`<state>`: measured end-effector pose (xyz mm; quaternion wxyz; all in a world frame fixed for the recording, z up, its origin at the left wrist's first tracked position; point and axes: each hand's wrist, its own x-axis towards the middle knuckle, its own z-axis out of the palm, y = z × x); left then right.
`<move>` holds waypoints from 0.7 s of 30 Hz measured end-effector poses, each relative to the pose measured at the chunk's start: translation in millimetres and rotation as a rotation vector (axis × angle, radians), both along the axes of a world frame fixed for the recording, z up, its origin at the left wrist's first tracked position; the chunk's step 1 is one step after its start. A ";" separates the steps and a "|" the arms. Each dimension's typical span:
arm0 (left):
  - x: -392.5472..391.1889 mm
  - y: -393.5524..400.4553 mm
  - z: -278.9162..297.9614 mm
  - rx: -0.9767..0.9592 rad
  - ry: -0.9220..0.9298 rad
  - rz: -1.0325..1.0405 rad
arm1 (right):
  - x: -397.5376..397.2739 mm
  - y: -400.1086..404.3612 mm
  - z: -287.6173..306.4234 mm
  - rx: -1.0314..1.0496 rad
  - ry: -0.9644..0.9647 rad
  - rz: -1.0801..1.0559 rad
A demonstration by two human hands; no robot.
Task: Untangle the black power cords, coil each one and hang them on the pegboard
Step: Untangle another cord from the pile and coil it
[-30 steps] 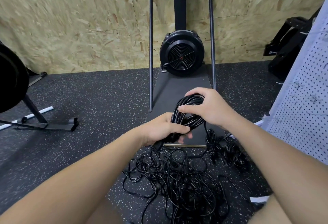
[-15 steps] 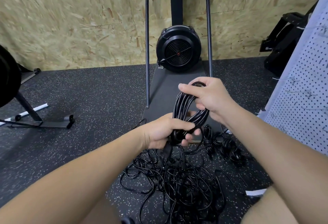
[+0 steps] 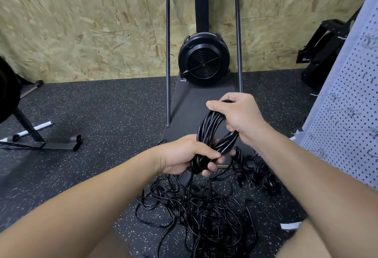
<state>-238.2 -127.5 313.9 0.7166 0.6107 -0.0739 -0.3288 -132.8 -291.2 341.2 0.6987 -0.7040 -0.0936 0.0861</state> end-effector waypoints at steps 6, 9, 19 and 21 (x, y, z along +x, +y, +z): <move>-5.8 -2.1 6.0 0.354 -0.147 0.049 | -8.3 12.8 -0.9 -0.030 -0.003 -0.012; -8.0 -10.8 2.8 0.687 -0.402 0.200 | -7.6 12.6 1.3 -0.045 -0.022 -0.045; 1.7 20.9 -12.7 0.643 -0.420 0.255 | -3.8 -3.4 -2.9 -0.135 -0.152 0.284; 5.4 32.6 -17.1 0.620 -0.374 0.283 | 0.1 -11.8 -8.0 -0.262 -0.095 0.371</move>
